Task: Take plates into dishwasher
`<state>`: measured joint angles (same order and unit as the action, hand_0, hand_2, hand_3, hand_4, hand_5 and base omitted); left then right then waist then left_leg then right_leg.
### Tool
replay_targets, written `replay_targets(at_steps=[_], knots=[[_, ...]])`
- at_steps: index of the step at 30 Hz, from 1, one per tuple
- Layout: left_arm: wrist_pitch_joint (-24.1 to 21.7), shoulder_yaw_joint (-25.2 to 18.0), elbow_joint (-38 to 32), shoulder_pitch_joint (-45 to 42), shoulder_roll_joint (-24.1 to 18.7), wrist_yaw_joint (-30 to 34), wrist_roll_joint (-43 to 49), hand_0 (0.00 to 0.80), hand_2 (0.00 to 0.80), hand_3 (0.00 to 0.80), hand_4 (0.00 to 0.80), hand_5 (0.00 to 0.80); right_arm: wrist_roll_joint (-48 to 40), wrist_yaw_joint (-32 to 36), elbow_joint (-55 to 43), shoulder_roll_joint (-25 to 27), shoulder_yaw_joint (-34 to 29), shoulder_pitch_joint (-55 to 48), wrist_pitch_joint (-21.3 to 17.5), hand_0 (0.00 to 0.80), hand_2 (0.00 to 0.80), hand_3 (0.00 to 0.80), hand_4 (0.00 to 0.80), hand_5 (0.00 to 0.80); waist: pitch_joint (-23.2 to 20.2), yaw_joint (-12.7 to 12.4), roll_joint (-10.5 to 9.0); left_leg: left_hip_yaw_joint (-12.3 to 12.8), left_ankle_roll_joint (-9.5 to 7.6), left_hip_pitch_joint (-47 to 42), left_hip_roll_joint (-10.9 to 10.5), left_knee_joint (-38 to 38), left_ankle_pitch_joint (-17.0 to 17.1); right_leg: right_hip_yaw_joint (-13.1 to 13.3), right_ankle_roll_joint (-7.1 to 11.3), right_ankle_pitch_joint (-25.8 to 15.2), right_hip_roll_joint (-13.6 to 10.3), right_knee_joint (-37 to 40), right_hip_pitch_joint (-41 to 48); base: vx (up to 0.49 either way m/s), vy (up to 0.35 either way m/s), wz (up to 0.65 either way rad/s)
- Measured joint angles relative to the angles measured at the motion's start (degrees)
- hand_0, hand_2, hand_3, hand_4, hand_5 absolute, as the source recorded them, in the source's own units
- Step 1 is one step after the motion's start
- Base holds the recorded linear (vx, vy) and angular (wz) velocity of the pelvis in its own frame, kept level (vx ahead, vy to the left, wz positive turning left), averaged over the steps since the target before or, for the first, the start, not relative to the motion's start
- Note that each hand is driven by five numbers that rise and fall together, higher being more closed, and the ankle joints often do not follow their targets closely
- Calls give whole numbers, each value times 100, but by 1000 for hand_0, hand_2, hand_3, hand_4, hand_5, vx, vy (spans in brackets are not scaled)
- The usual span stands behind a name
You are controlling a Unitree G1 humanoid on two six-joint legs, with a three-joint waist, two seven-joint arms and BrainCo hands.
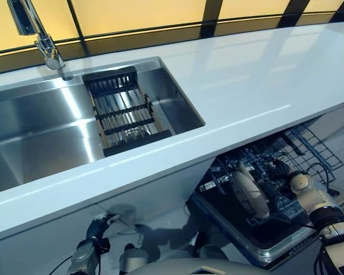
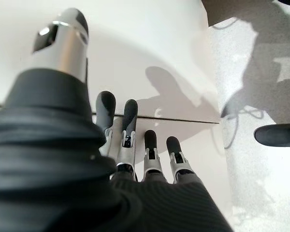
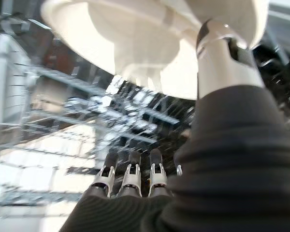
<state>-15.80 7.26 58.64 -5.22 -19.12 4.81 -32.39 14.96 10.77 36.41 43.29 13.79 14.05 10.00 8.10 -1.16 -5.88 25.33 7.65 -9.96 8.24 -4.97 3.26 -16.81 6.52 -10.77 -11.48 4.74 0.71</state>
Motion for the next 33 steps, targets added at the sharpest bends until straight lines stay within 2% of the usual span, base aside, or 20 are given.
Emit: replay_targets(at_steps=[11,17,19,26,30,33], knots=[[48,-160,181,-159,69,-233,-116,0,0,0,0,0,-864,8,-417,184,-1175,-1226,282,0,0,0,0,0,-26,454,-247,420,67,-153,60,2,-50,396,-7,-50,134,-1,-140,-14,-8,-19],[94,-251,204,-197,69,-357,-227,0,0,0,0,0,-1570,-88,-360,119,-1699,-1831,434,0,0,0,0,0,-10,644,-310,492,70,-151,57,4,-50,481,2,-53,156,-11,-274,-14,-38,-15],[101,-254,251,-204,69,-390,-228,0,0,0,0,0,-1742,-145,-101,-28,-1865,-1888,437,0,0,0,0,0,-14,667,-323,591,73,-170,57,3,-54,505,-11,-45,160,-4,-304,-8,-39,-19],[133,-254,285,-203,68,-390,-237,0,0,0,0,0,-2426,-396,1245,-427,-2245,-1933,484,0,0,0,0,0,-8,676,-320,646,90,-214,60,-15,-68,503,-14,-34,156,29,-321,10,-51,-6],[132,-262,352,-202,61,-370,-237,0,0,0,0,0,-3182,-415,1916,-678,-2408,-1904,475,0,0,0,0,0,35,664,-245,751,94,-235,119,-19,-80,357,23,-7,156,5,-335,13,-76,-12],[132,-261,375,-201,64,-299,-233,0,0,0,0,0,-3864,-414,2277,-834,-2528,-1886,380,0,0,0,0,0,49,659,-148,748,92,-216,137,-14,-79,357,23,-7,189,-9,-399,-17,-74,-6]])
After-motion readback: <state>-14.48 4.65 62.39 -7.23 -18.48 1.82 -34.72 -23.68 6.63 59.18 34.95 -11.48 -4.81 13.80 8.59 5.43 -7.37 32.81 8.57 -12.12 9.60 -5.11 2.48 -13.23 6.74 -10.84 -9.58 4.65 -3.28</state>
